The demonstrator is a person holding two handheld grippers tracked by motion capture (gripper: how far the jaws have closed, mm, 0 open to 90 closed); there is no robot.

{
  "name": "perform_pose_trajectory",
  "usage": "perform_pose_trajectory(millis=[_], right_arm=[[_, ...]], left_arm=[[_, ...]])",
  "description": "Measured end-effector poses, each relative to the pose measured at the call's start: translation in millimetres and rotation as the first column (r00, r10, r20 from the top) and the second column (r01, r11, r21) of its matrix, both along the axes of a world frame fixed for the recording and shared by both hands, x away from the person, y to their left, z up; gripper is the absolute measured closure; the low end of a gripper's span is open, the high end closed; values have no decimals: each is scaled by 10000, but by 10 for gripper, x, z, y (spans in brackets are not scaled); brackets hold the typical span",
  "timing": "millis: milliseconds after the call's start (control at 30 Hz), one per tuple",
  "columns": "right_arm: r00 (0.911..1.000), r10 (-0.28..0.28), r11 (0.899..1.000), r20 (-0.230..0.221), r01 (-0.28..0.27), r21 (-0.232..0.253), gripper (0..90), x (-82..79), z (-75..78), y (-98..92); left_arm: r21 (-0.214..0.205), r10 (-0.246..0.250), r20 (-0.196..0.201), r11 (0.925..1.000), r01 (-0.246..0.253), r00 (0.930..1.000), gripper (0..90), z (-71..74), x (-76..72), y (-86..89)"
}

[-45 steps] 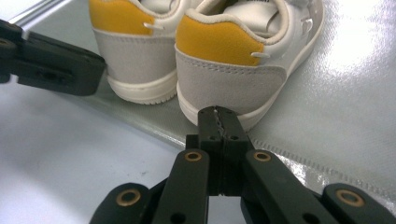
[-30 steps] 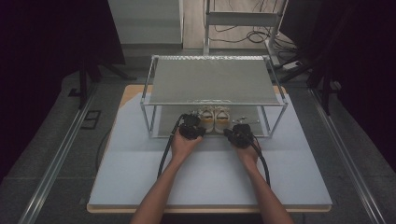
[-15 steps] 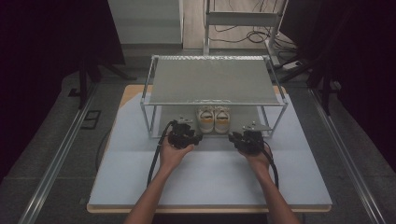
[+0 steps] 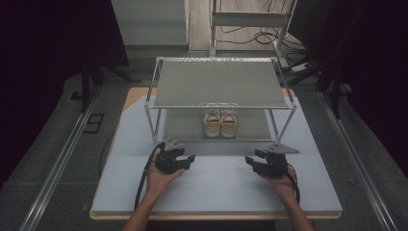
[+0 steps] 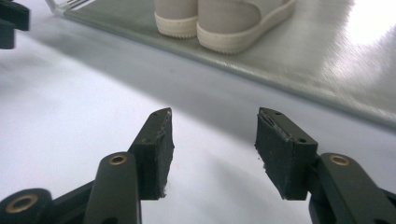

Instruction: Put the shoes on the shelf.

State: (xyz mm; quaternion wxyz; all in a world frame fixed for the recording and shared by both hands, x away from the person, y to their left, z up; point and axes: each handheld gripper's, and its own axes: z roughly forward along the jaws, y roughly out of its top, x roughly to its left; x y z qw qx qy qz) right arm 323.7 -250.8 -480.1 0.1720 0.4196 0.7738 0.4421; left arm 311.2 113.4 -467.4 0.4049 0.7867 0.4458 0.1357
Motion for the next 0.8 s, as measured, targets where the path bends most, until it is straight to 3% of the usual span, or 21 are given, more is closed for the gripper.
perform_pose_trajectory(millis=[200,333,433,600,800], right_arm=[[9993,-367,9988,-2,367,-320,437,-165,-36,-256],[9970,-751,9971,-201,749,-93,433,-221,-77,-429],[9957,-909,9958,-181,908,-69,429,-258,-72,-541],[9917,-1276,9916,-153,1278,173,430,-293,-54,-697],[9924,-1221,9923,-128,1223,182,429,-287,-54,-711]], left_arm=[[297,392,-194,9988,-386,9990,441,-77,-167,237],[436,650,-367,9970,-634,9972,408,-112,-191,374],[276,889,-439,9958,-878,9951,398,-96,-207,485],[261,1075,-507,9940,-1062,9929,393,-141,-231,544],[311,1007,-485,9946,-992,9937,379,-132,-236,527]])
